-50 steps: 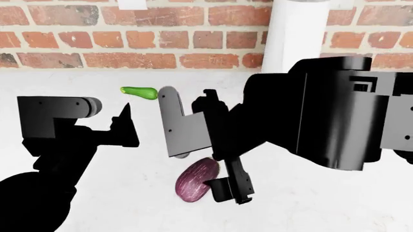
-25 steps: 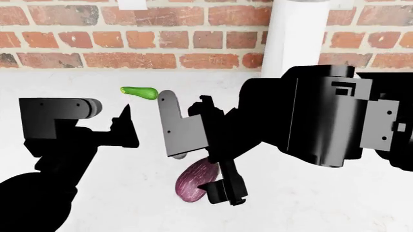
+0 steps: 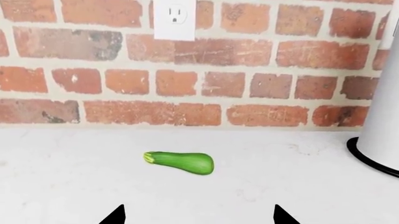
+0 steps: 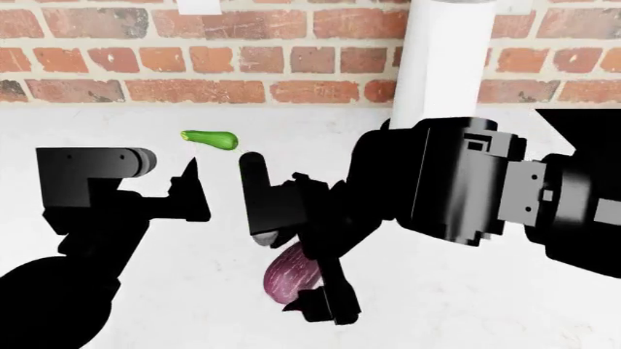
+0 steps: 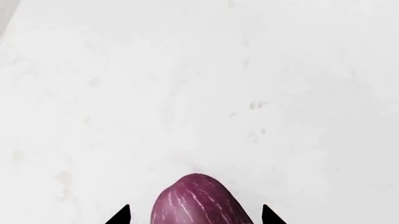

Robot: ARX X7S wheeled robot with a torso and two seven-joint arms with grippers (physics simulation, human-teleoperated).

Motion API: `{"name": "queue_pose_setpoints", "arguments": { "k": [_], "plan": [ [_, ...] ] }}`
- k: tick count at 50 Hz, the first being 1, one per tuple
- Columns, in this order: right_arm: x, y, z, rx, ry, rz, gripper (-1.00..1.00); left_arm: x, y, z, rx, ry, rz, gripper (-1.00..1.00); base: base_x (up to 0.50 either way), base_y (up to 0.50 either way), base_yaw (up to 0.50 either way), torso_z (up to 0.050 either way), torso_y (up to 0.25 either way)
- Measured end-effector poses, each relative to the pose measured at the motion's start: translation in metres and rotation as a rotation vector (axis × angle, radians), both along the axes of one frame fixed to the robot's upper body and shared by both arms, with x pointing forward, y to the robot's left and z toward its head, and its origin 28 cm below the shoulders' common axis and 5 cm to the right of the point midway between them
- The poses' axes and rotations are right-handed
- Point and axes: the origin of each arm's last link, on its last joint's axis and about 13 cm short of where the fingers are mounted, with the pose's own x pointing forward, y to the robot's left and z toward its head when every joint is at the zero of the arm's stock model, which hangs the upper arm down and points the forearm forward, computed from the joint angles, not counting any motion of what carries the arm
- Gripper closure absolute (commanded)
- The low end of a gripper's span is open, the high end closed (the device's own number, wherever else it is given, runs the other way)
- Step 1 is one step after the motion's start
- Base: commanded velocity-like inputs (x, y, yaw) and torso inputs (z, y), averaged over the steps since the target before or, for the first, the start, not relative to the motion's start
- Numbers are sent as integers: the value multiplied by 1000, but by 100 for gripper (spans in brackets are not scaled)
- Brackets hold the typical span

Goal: Pick the eggplant from the counter and place it in the cabinet.

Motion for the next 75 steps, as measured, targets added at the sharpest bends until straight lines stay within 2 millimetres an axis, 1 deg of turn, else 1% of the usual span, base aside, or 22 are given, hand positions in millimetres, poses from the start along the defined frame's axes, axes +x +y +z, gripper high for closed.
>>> {"name": "queue_pose_setpoints", "arguments": {
  "k": [5,13,20,21,29,33,37,43,52,59,68,75],
  "plan": [
    [7,-3,-11,-20,24,-22,-100,1,0,-2,-2,3,2,-100,0,0,0,0,0],
    [15,-7,-21,-49,9,-41,-100,3,0,-4,-6,9,1,-100,0,0,0,0,0],
    [21,-10,-24,-32,34,-28,-100,3,1,-7,-10,12,0,-100,0,0,1,0,0],
    [22,-10,-25,-29,40,-27,100,3,1,-7,-10,13,0,-100,0,3,3,0,0],
    [28,-13,-30,-5,82,-29,100,2,2,-8,-14,13,3,-100,3,3,4,0,0],
    [27,-14,-31,27,44,-79,100,2,2,-8,-14,12,2,-100,0,2,3,0,0],
    [25,-18,-26,73,-18,-152,100,4,-1,-4,-12,7,-4,-100,0,0,0,0,0],
    [18,-27,-12,149,-113,-282,100,8,-7,3,-4,-5,-25,-100,0,0,0,0,0],
    [0,-42,12,276,-222,-558,100,10,-16,20,15,-36,-51,-100,0,0,0,0,0],
    [-19,-50,31,409,-317,-750,100,9,-21,43,48,-69,-64,-100,0,0,0,0,0],
    [-43,-58,52,610,-431,-915,100,5,-23,67,66,-104,-71,-100,0,0,0,0,0],
    [-63,-64,66,750,-466,-993,100,2,-23,78,66,-119,-74,-100,0,0,0,0,0]
  ]
}}
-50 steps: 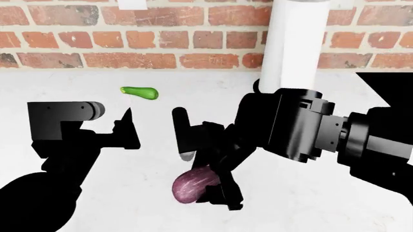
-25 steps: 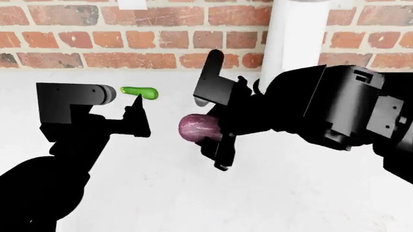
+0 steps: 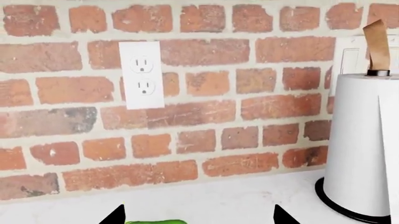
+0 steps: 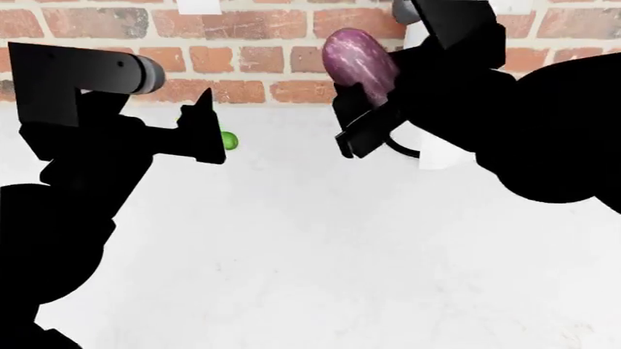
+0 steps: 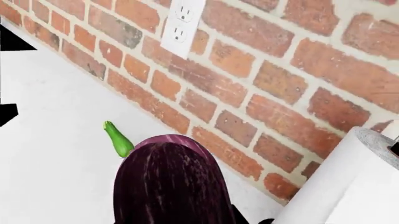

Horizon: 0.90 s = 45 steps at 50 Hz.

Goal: Pick the eggplant from the counter and place it in the cabinet.

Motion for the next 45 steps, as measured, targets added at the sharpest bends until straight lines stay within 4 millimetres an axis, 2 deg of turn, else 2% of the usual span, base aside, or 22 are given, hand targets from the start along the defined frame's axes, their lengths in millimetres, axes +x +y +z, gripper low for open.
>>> {"name": "queue_pose_setpoints", "arguments": {
  "k": [11,19,36,45],
  "plan": [
    [-33,-11,34,124,-104,-84,100,-3,1,14,12,-13,2,-100,0,0,0,0,0],
    [-51,-17,56,161,-158,-117,100,-7,2,28,17,-27,-1,-100,0,0,0,50,64],
    [-73,-19,99,171,-238,-137,100,-10,5,41,0,-28,-8,-100,0,0,0,50,64],
    [-83,-16,123,159,-277,-143,100,-9,8,40,-15,-22,-8,-100,0,0,0,0,0]
  ]
}}
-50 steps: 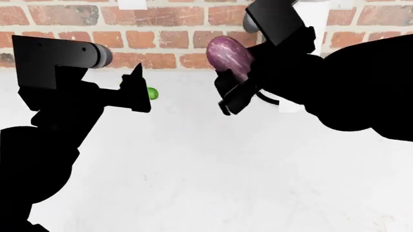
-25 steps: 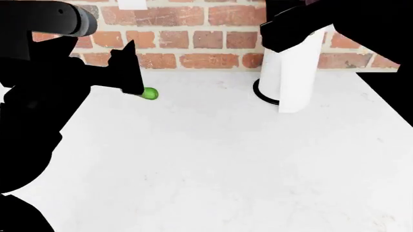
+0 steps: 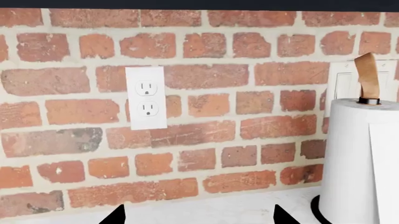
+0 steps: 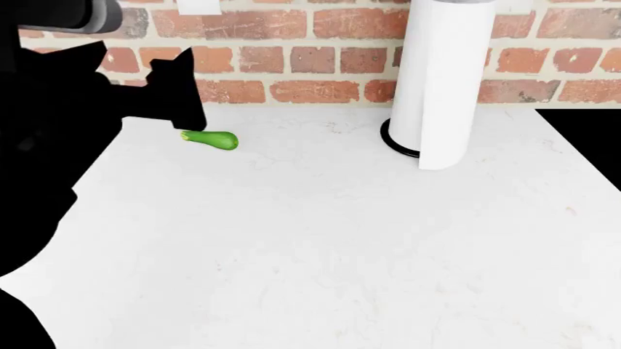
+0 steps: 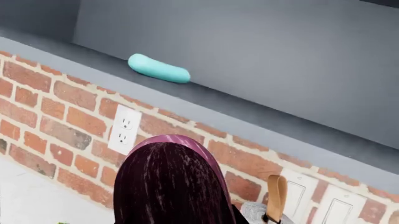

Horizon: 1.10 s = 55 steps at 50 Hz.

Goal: Pick the eggplant from the counter and place it in the cabinet.

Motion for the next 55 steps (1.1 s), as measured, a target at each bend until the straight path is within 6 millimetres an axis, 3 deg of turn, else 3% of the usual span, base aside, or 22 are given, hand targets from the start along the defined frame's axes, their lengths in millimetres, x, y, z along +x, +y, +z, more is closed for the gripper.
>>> {"name": "queue_pose_setpoints", "arguments": {
  "k": [16,29,38,48,55],
  "plan": [
    [-16,4,27,-20,-52,-3,100,4,2,-7,-12,20,4,-100,0,0,0,0,0],
    [-12,-1,47,21,-91,-15,100,9,0,-23,-17,57,-8,-100,0,0,0,0,0],
    [12,2,66,37,-103,-51,100,13,-1,-33,-25,81,-23,-100,0,0,0,0,0],
    [58,16,102,-42,-110,-124,100,22,-1,-43,-37,102,-37,-100,0,0,0,0,0],
    [78,24,109,-118,-67,-190,100,27,0,-50,-47,114,-46,-100,0,0,0,0,0]
  ]
}}
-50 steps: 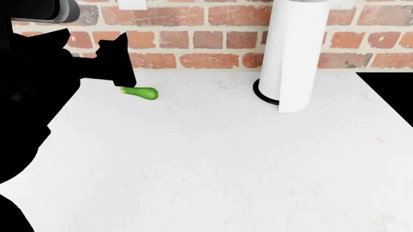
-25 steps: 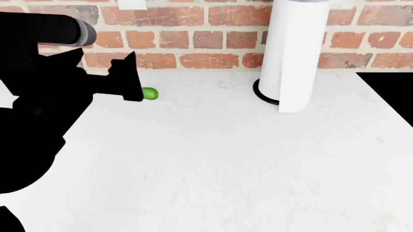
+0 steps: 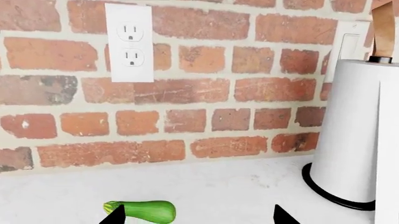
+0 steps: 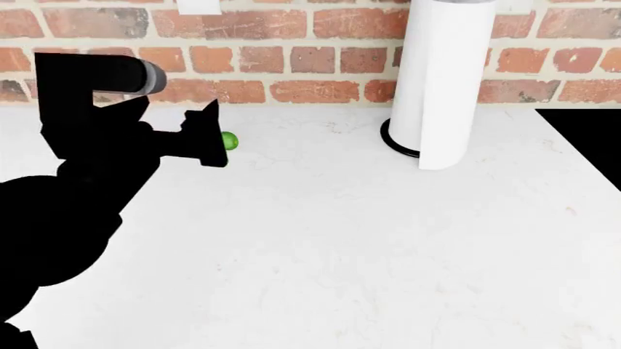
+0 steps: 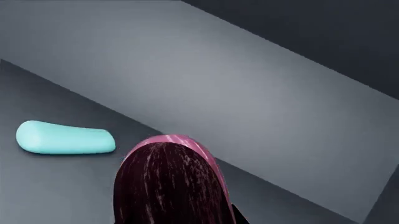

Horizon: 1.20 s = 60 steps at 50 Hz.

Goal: Pick the eggplant from the counter and place it in the cabinet.

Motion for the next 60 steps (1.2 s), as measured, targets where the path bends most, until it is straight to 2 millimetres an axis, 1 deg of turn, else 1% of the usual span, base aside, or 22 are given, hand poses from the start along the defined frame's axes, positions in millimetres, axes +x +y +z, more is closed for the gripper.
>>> {"name": "queue_pose_setpoints", "arguments": {
  "k": [6,13,19,20,25,30,34,38,42,46,51,60],
  "plan": [
    [8,6,-1,-51,42,-39,100,3,0,-3,-3,5,-6,-100,0,0,0,0,0],
    [16,13,-2,-92,46,-85,100,4,1,-7,-7,7,-8,-100,0,0,0,0,0],
    [18,32,-5,-176,-6,-60,100,5,2,-10,-9,11,-8,-100,8,1,3,0,0],
    [18,36,-6,-194,-17,-54,-100,5,3,-11,-9,11,-8,-100,15,3,4,0,0],
    [19,53,-11,-286,-74,-38,-100,6,3,-14,-8,16,-9,-100,7,2,4,0,0],
    [21,66,-15,-363,-123,-23,-100,7,2,-16,-6,18,-13,-100,12,2,3,0,0],
    [26,71,-16,-378,-153,27,-100,7,2,-16,-5,17,-17,-100,12,2,4,0,0],
    [30,71,-15,-354,-156,74,-100,7,1,-16,-3,17,-19,-100,12,2,3,0,0],
    [31,61,-10,-278,-103,108,-100,7,1,-17,-4,16,-21,-100,3,0,-1,0,0],
    [25,47,-5,-213,-23,111,-100,6,1,-18,-7,16,-23,-100,0,-2,-5,0,0],
    [11,30,-1,-173,76,115,-100,5,0,-18,-7,9,-26,-100,0,-3,-6,0,0],
    [-16,-2,4,-164,199,104,-100,0,-2,-13,-4,-18,-30,-100,0,-2,-4,0,0]
  ]
}}
